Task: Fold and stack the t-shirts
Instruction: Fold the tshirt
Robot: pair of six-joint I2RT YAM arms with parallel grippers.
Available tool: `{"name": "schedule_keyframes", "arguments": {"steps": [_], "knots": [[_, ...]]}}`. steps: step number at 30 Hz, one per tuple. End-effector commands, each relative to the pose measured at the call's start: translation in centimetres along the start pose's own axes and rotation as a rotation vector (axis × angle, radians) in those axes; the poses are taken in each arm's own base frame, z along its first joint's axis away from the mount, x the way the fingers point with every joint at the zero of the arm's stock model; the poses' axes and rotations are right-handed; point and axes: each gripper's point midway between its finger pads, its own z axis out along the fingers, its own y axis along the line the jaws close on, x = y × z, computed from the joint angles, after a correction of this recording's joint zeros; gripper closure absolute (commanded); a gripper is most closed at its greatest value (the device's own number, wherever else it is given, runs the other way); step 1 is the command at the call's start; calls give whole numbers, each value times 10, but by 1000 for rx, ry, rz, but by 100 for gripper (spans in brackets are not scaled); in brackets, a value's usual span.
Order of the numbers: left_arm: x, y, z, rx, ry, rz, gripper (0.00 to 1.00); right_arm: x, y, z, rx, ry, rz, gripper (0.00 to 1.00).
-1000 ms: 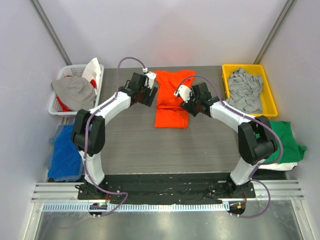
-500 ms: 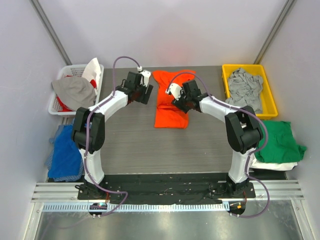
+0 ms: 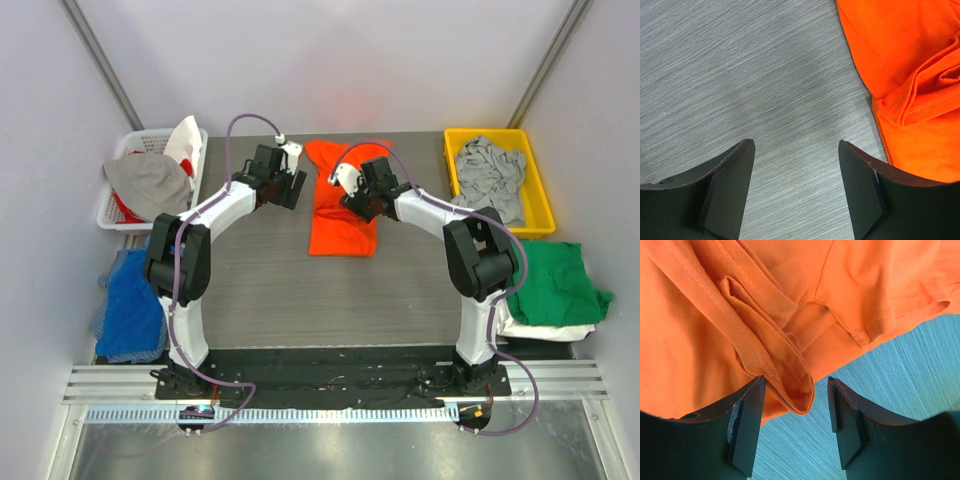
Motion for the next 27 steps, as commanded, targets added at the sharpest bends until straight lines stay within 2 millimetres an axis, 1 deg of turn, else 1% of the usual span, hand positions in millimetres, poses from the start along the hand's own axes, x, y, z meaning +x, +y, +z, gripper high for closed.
{"name": "schedule_keyframes", "arguments": {"steps": [1,3,6,11,15,21,25,27], "knots": [[-14,1,-1,7,-51,-2,28,-22,-15,3,47,-49,-20,41],[-12,1,0,8,-48,-4,28,-18,-20,4,73,-27,-29,41],[-11,1,-1,5,-45,2,28,-11,-21,8,84,-7,-48,41],[-8,1,-1,3,-40,10,28,5,-26,13,111,33,-66,42],[-6,1,0,4,-35,9,28,11,-38,13,136,45,-64,43],[-5,0,1,10,-34,-2,28,6,-50,15,165,43,-62,43],[-6,-1,1,13,-36,-2,28,-2,-61,17,192,36,-58,43],[-6,-1,-1,15,-38,0,28,-4,-63,17,197,34,-57,43]]}}
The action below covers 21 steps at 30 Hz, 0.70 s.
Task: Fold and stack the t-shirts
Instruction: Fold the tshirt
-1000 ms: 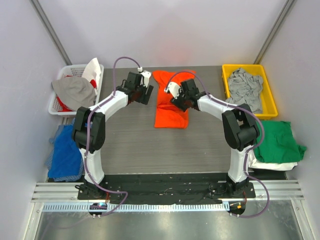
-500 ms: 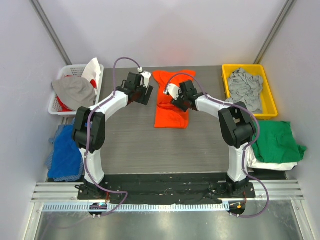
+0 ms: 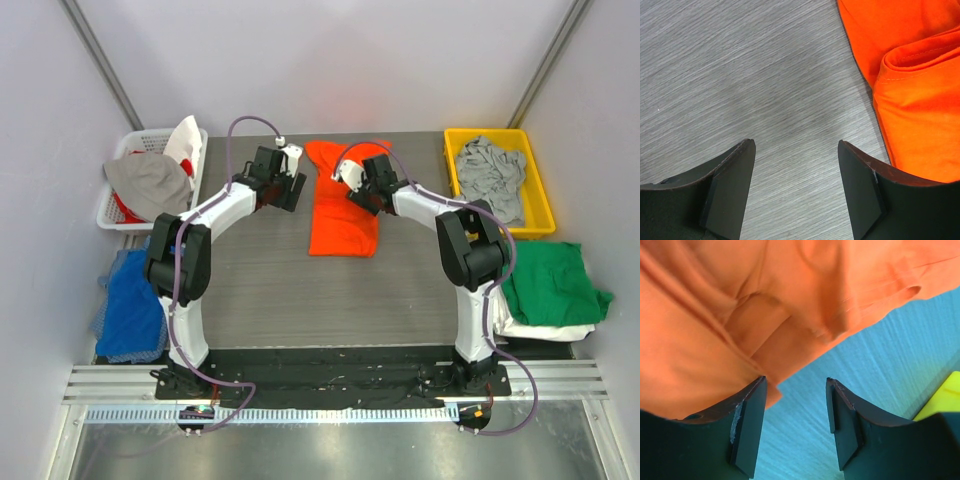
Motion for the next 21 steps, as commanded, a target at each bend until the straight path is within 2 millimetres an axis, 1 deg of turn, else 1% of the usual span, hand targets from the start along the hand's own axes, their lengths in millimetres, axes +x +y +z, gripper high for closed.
{"name": "schedule_keyframes", "arguments": {"steps": [1,2,3,4,6,7,8,9,10,11,12,13,14,15,16,17,18,20,21], "knots": [[-13,0,-4,13,-50,0,29,-26,-31,-4,89,-55,8,43],[-11,-1,-5,15,-43,1,29,-26,-31,-6,85,-55,12,43],[-12,-11,-9,69,-44,1,29,-27,-31,-8,83,-56,21,42],[-10,-14,-15,88,-35,2,29,-26,-29,-11,76,-55,25,42],[-9,-28,-24,152,-27,1,29,-29,-32,-25,85,-68,34,40],[-3,-34,-29,181,-4,-6,28,-26,-26,-29,74,-61,44,39],[-5,-39,-36,208,-5,-7,28,-28,-30,-43,84,-71,52,38],[-3,-44,-41,229,6,-11,28,-27,-28,-50,78,-71,54,37],[3,-52,-46,272,34,-17,28,-20,-18,-54,60,-59,58,37],[4,-55,-52,292,38,-18,28,-24,-22,-71,72,-75,61,36],[6,-60,-55,310,48,-22,28,-22,-19,-77,68,-74,61,34],[12,-65,-59,335,70,-25,28,-16,-7,-82,52,-62,52,33],[13,-70,-63,354,76,-21,28,-12,-2,-88,44,-51,49,32],[14,-73,-67,362,77,-18,28,-14,-4,-102,55,-64,52,30],[18,-78,-69,379,92,-16,28,-7,7,-105,34,-49,44,30],[21,-85,-70,389,102,-3,28,-5,15,-110,20,-40,43,30],[24,-88,-69,393,109,7,28,-7,18,-119,15,-52,44,30],[31,-98,-69,407,134,28,28,3,35,-124,-26,-30,49,30],[36,-102,-66,413,148,34,28,1,46,-126,-45,-31,40,30]]}}
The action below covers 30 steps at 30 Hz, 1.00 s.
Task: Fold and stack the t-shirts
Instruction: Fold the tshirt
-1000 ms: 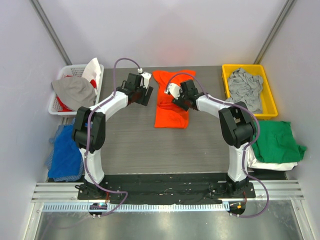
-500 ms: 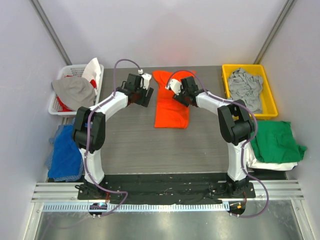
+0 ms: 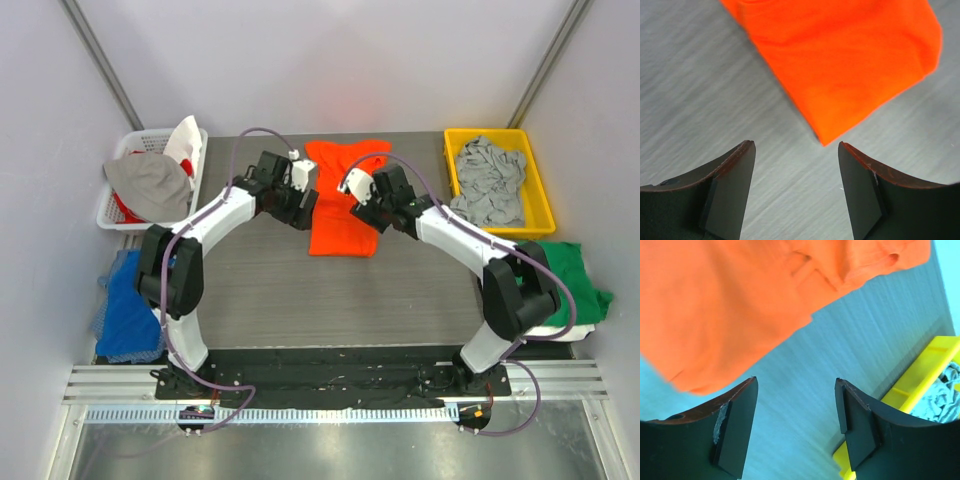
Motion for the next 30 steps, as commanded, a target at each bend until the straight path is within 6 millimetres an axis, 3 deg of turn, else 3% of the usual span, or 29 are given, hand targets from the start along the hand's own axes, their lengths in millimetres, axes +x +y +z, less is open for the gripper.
{"name": "schedule_keyframes", "arguments": {"steps": [1,4,10,17,30], "knots": [[14,-30,0,77,53,21,29,12,37,-20,-72,33,11,31],[24,-36,11,89,87,19,30,19,63,-25,-116,41,-4,33],[38,-33,26,71,114,7,31,35,87,-22,-158,62,-9,36],[50,-30,39,57,143,8,32,40,96,-11,-173,72,-19,38],[50,-35,59,82,151,16,32,42,108,8,-209,81,-18,41]]}}
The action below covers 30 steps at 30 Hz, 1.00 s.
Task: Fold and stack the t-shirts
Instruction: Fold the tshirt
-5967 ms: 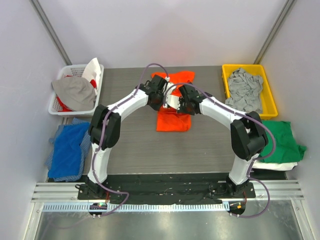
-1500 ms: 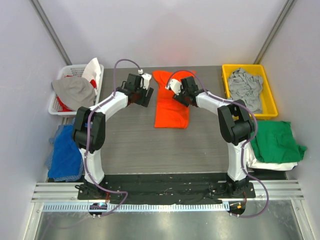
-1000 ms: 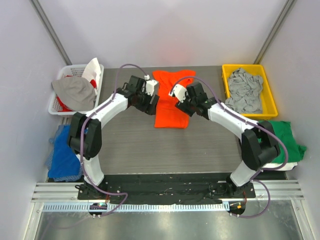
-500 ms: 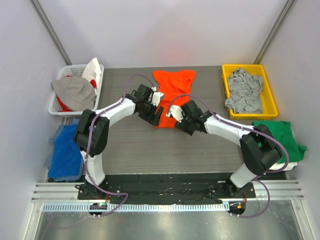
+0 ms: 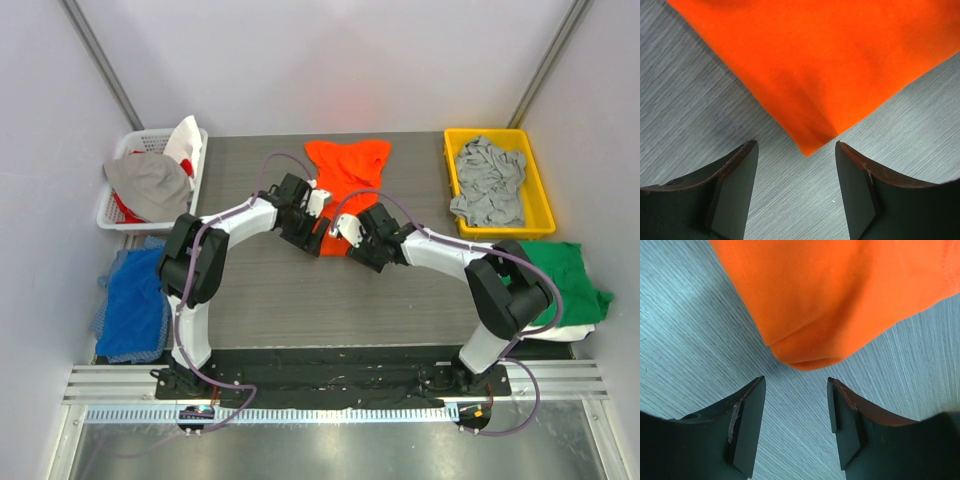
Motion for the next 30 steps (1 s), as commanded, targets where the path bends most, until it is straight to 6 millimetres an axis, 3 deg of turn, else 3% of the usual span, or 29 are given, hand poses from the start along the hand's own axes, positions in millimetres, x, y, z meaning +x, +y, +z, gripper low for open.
{"name": "schedule_keyframes", "arguments": {"steps": [1,15,22,30], "knots": [[-19,-4,4,14,-49,19,32,-18,-5,5,11,-61,22,41],[-23,-16,10,35,-53,6,33,-26,-10,14,24,-64,13,45],[-17,-17,14,32,-39,11,33,-27,-16,22,50,-57,-1,60],[-15,-17,17,33,-34,14,34,-25,-14,29,42,-47,-3,68]]}}
